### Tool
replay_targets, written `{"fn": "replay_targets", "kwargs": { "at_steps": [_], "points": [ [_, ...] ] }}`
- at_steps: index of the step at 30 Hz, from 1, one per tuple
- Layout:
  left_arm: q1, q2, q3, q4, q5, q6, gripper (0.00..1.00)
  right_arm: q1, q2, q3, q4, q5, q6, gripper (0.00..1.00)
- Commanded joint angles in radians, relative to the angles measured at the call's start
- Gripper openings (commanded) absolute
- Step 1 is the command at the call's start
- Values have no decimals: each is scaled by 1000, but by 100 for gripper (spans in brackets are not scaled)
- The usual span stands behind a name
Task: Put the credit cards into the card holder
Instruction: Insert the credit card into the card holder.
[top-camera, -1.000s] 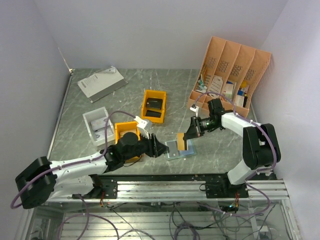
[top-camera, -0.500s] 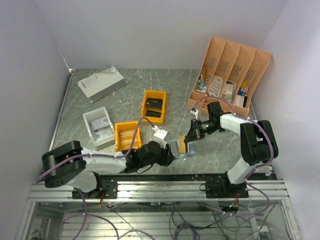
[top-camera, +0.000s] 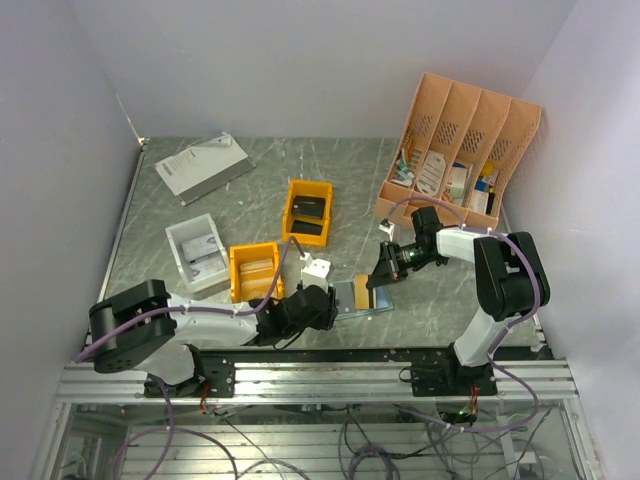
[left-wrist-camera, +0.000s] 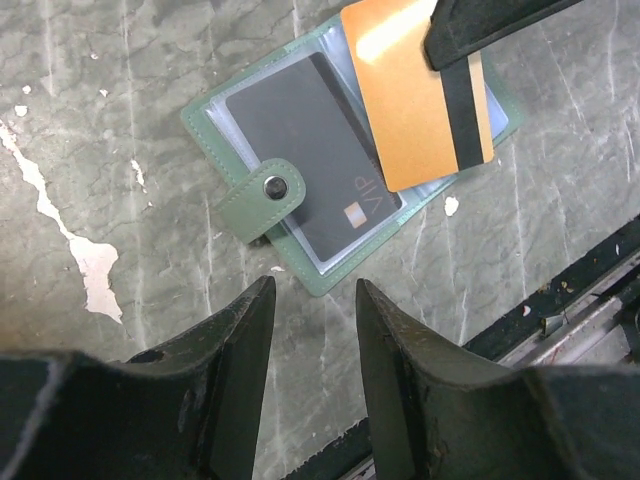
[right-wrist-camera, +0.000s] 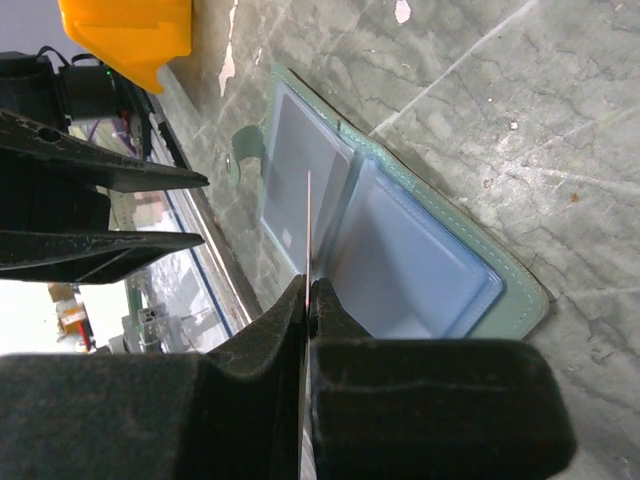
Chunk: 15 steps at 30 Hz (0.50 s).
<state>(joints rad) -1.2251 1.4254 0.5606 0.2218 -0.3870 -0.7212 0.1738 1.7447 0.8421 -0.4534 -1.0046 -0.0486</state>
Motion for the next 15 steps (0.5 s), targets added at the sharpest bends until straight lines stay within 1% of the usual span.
{"fn": "replay_targets", "kwargs": {
  "at_steps": [1,9,15],
  "points": [
    [-5,26,56,-46,-61,-23,49,-6,15,2,16,22,6,0],
    [-5,60,80,-90,-74,-47,48,-6,41,0,15,72,22,0],
    [-5,98,99,-94,-64,-52,48,2,57,6,18,69,29,0]
  ]
}}
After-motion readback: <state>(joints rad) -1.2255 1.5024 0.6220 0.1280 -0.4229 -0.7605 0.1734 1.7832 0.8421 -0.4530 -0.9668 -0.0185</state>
